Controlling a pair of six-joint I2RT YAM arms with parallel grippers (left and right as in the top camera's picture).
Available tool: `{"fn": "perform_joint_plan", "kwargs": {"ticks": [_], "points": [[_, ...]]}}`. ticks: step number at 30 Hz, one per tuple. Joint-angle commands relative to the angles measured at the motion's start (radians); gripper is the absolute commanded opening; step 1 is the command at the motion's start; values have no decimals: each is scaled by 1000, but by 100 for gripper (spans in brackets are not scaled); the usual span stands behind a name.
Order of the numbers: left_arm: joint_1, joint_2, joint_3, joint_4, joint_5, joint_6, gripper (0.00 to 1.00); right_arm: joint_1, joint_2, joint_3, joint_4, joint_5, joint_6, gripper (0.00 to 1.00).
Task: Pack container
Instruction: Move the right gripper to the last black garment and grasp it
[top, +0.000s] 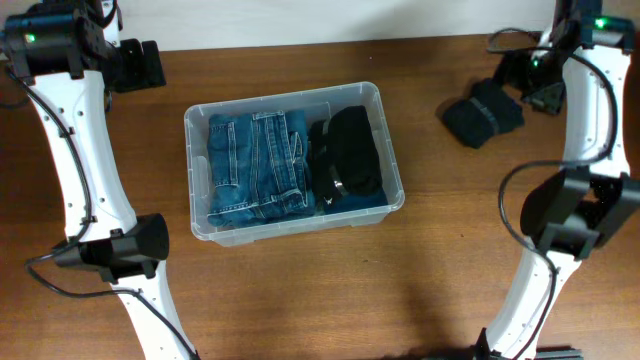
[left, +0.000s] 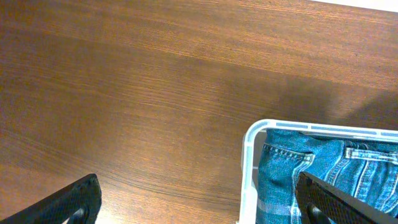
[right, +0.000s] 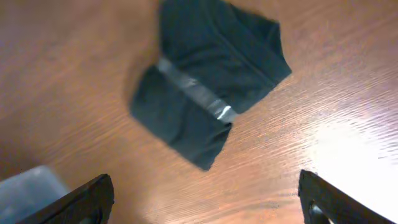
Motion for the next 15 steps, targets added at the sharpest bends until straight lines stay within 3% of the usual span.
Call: {"fn": "perform_joint_plan", "kwargs": {"ticks": [1,10,15], "points": [[7,-11,0,1,-8,16,99,0,75,3,10,-4,64,88],[7,-11,0,2,-8,16,99,0,140,-23,69,9,183,87],[7,-11,0,2,-8,16,99,1,140,-79,120,7,202,76]]}}
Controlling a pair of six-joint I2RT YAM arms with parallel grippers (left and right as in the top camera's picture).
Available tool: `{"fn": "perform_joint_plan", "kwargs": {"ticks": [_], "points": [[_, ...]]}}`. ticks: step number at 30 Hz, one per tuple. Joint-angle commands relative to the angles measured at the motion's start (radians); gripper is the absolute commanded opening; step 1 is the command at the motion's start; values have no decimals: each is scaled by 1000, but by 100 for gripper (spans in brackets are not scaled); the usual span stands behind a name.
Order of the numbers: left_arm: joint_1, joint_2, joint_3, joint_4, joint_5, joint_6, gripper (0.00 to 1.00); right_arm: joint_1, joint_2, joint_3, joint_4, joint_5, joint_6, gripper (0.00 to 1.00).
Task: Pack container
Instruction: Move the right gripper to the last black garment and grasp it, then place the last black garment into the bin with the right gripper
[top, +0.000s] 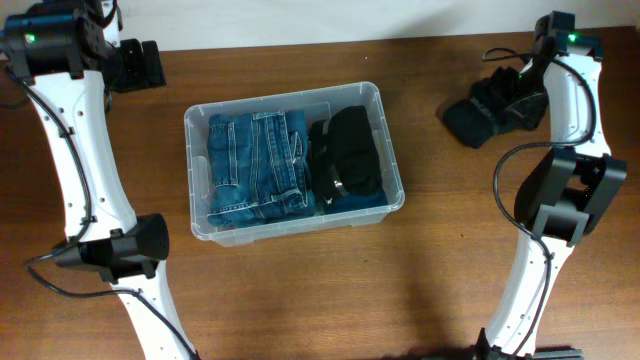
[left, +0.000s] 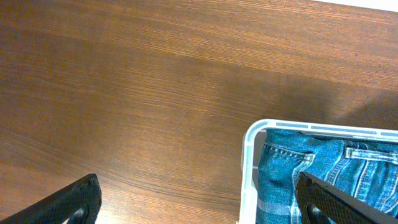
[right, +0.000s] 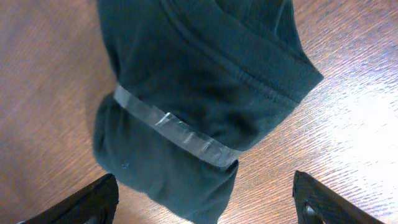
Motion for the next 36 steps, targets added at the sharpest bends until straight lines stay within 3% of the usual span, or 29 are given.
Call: {"fn": "perform_joint_plan", "kwargs": {"ticks": [1,7,14,16,21,24,25,36], "points": [[7,-11,0,3,-8,16,99,5,9,-55,29,9,39,73],[7,-11,0,2,-8,16,99,5,9,-135,84,8,35,66],[7,-11,0,3,-8,16,99,11,9,-219,165,8,35,51],[7,-11,0,3,-8,16,99,17,9,-231,179,7,30,41],[7,-11,0,3,-8,16,99,43,9,-238,193,2,-10,29],[7,-11,0,3,-8,16,99,56,9,-238,191,1,-27,15],[7,-11,0,3,-8,16,99,60,9,-238,181,1,-30,5],[7,-11,0,6,-8,16,99,62,-64,-106,-24,-1,-216,4]]}}
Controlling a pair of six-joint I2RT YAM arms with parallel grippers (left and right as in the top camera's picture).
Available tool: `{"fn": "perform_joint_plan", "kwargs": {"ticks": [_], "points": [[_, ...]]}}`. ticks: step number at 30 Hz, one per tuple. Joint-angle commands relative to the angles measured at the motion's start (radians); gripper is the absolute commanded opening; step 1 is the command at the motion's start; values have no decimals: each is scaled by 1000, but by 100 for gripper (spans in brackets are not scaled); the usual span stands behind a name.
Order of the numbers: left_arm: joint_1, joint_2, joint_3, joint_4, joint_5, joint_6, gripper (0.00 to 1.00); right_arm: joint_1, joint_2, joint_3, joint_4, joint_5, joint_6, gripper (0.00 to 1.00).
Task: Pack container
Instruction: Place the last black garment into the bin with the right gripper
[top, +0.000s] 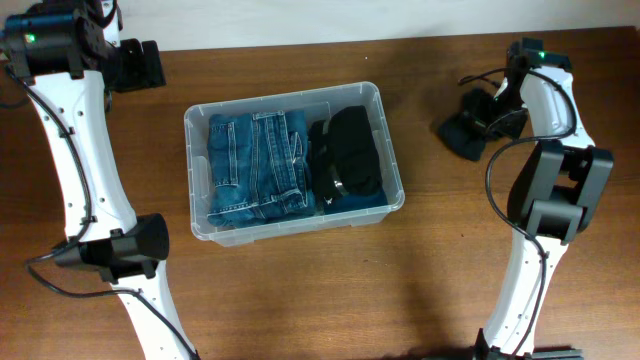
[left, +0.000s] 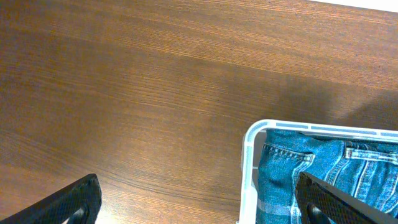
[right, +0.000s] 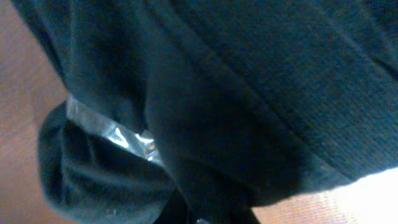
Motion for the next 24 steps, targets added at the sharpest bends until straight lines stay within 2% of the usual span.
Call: {"fn": "perform_joint_plan", "kwargs": {"ticks": [1,8,13,19,24], "points": [[7,-11,0,5,-8,16,99,12,-75,96,-64,-16,-115,4],[7,-11,0,4,-8,16,99,19,-186,370,-259,-278,-304,4],[7,-11,0,4,-8,16,99,74,-238,523,-364,-321,-330,4],[7,-11,0,4,-8,16,99,210,-278,576,-455,-321,-332,4],[7,-11,0,4,-8,16,99,377,-277,575,-459,-317,-326,4]]}}
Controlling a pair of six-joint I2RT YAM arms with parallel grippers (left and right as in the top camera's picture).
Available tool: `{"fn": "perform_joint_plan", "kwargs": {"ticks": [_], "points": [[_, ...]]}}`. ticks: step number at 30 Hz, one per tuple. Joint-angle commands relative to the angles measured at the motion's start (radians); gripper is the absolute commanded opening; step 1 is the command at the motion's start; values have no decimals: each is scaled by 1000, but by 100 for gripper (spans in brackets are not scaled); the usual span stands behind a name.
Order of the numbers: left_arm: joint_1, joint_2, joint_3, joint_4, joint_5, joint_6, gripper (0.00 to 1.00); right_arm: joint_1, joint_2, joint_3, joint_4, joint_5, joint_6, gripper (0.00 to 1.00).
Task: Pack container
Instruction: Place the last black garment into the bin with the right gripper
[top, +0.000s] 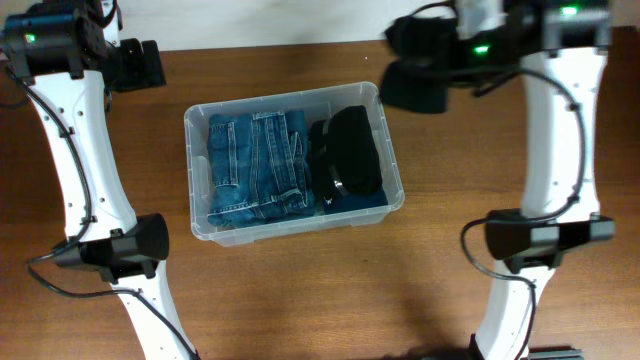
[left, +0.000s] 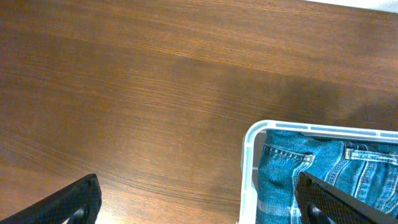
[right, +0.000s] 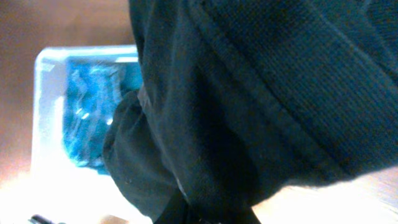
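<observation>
A clear plastic container stands mid-table holding folded blue jeans on its left and a black garment on its right. My right gripper hangs just past the container's far right corner, shut on a dark folded garment that fills the right wrist view; the container and jeans show below it. My left gripper is open, high over the table off the container's far left corner, nothing between its fingers.
Bare brown wood table surrounds the container. The left arm's base sits at the near left, the right arm's base at the near right. A white wall edge runs along the far side.
My right gripper, then down on the dark garment on the table at the far right, now holds it in the air beside the container's far right corner. The left arm has not moved.
The dark garment lay on the table at the far right with my right gripper open above it. The gripper then came lower over it, then was pressed into it. Now the garment is lifted and carried left to the container's edge. The left gripper stayed open throughout.
</observation>
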Motion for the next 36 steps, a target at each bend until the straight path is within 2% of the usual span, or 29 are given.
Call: {"fn": "perform_joint_plan", "kwargs": {"ticks": [1,4,8,12,18,26,30,32,34,36], "points": [[7,-11,0,2,-8,16,99,127,-3,5,-6,-19,-14,4],[7,-11,0,2,-8,16,99,212,-1,-5,-6,-10,-8,4],[7,-11,0,2,-8,16,99,313,2,-41,-6,122,75,4],[7,-11,0,3,-8,16,99,384,2,-116,6,168,100,4],[7,-11,0,-4,-8,16,99,464,2,-344,197,167,117,4],[7,-11,0,-8,-8,16,99,489,2,-551,393,150,172,6],[7,-11,0,-8,-8,16,99,489,2,-629,451,129,171,29],[7,-11,0,-8,-8,16,99,489,2,-645,453,130,171,48],[7,-11,0,-8,-8,16,99,489,2,-646,452,130,166,60],[7,-11,0,-8,-8,16,99,489,1,-646,457,138,167,82]]}}
